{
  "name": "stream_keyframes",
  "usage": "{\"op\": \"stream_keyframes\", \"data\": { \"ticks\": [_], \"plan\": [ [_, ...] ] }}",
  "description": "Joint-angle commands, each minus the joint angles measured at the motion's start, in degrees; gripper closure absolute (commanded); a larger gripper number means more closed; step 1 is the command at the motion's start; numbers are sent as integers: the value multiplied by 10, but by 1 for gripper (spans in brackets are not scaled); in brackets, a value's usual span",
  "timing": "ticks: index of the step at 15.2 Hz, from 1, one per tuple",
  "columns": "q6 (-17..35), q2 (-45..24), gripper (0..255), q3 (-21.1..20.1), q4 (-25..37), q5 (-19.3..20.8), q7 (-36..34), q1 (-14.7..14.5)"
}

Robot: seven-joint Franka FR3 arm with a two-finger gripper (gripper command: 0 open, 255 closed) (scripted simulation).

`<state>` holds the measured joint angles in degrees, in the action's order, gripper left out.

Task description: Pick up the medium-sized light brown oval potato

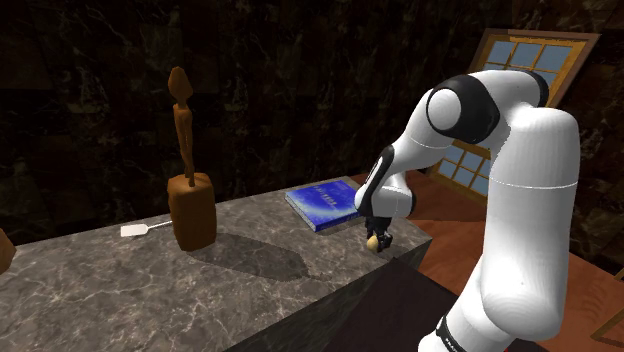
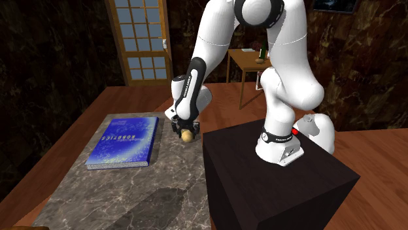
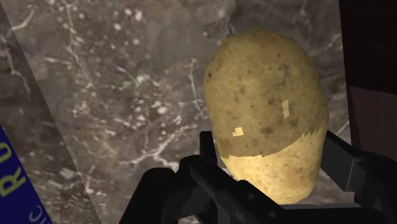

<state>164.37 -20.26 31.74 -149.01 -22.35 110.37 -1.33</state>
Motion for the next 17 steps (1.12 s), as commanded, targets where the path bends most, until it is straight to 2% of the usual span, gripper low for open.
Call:
{"op": "stream_keyframes", "data": {
  "ticks": [1, 7, 12, 15, 17],
  "plan": [
    [-7, 9, 255, 16, -3, 13, -9, -12],
    [-48, 68, 255, 106, -17, 99, -69, -83],
    [-87, 126, 255, 178, -23, 197, -137, -134],
    [-113, 166, 255, 209, -23, 264, -183, -153],
    [-115, 168, 255, 209, -23, 268, -186, -152]
  ]
}}
